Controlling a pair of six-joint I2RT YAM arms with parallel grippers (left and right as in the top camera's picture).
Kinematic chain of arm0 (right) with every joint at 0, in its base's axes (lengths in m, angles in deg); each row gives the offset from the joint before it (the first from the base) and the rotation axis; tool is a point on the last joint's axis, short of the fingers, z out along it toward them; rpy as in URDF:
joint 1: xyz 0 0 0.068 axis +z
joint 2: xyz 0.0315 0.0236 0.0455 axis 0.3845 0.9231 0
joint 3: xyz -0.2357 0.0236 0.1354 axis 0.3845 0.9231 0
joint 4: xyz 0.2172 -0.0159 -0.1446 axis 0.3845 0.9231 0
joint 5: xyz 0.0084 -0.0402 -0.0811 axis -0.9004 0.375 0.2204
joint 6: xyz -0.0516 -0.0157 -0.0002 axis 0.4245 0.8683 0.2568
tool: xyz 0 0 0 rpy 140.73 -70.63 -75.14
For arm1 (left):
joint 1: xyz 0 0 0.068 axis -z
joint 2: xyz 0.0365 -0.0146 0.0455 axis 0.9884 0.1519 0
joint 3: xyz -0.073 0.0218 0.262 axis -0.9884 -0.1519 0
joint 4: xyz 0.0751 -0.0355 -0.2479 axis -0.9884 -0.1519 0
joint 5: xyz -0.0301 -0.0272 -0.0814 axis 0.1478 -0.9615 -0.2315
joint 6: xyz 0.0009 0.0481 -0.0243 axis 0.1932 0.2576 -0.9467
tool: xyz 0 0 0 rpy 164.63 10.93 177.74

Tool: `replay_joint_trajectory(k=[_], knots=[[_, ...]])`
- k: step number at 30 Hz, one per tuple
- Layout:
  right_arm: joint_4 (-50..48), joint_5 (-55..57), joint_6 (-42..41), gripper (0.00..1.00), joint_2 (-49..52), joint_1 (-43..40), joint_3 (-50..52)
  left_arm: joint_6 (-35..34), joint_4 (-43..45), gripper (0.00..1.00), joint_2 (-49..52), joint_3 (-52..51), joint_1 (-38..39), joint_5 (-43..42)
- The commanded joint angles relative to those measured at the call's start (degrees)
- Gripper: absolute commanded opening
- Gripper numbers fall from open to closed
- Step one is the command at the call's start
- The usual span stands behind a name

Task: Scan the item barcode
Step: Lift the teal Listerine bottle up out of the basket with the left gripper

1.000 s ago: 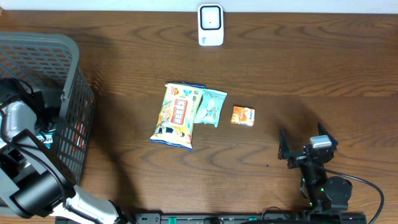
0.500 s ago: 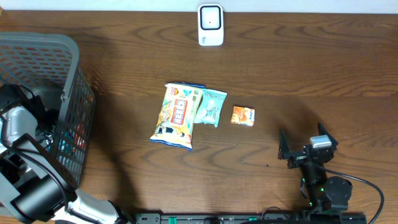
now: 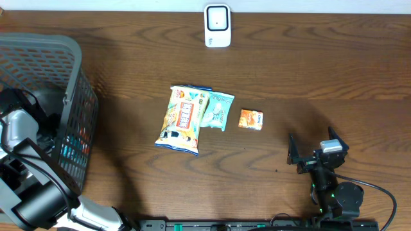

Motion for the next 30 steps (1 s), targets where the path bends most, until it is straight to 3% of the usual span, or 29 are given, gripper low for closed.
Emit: replay_joint_trajectory(k=[1, 14, 30], knots=[[0.13, 0.0, 0.15, 0.99, -0.35, 0.28, 0.2, -3.98, -1.86, 0.22, -2.86, -0.59, 0.17, -2.29], [0.13, 0.0, 0.13, 0.99, -0.35, 0.28, 0.2, -3.96, 0.39, 0.22, -19.15, -0.59, 0.17, -2.27], [0.13, 0.0, 0.13, 0.99, -0.35, 0.28, 0.2, -9.81, 18.34, 0.22, -41.42, -0.59, 1.01, -4.63]])
